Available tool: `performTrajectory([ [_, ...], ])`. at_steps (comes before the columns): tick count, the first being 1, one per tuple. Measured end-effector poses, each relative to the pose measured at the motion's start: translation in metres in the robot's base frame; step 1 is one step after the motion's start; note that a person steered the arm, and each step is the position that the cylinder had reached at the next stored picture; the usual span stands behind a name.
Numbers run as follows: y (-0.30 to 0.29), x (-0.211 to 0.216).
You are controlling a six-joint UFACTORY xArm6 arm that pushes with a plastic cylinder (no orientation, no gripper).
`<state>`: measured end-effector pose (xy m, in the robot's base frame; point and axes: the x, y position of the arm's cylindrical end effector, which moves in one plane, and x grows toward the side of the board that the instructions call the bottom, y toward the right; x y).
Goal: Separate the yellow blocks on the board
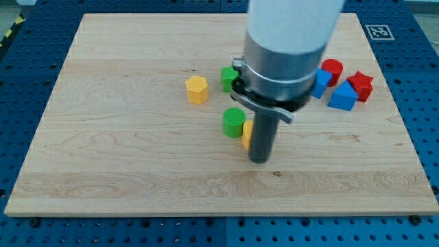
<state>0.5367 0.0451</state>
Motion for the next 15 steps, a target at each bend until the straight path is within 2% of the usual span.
performTrajectory([
  [4, -0.053, -0.014],
  [6, -0.009, -0.038],
  [8, 0.033, -0.039],
  [10, 0.036, -0.033],
  [11, 0.053, -0.013],
  [12, 0.108, -0.013],
  [15, 0.232, -0.072],
])
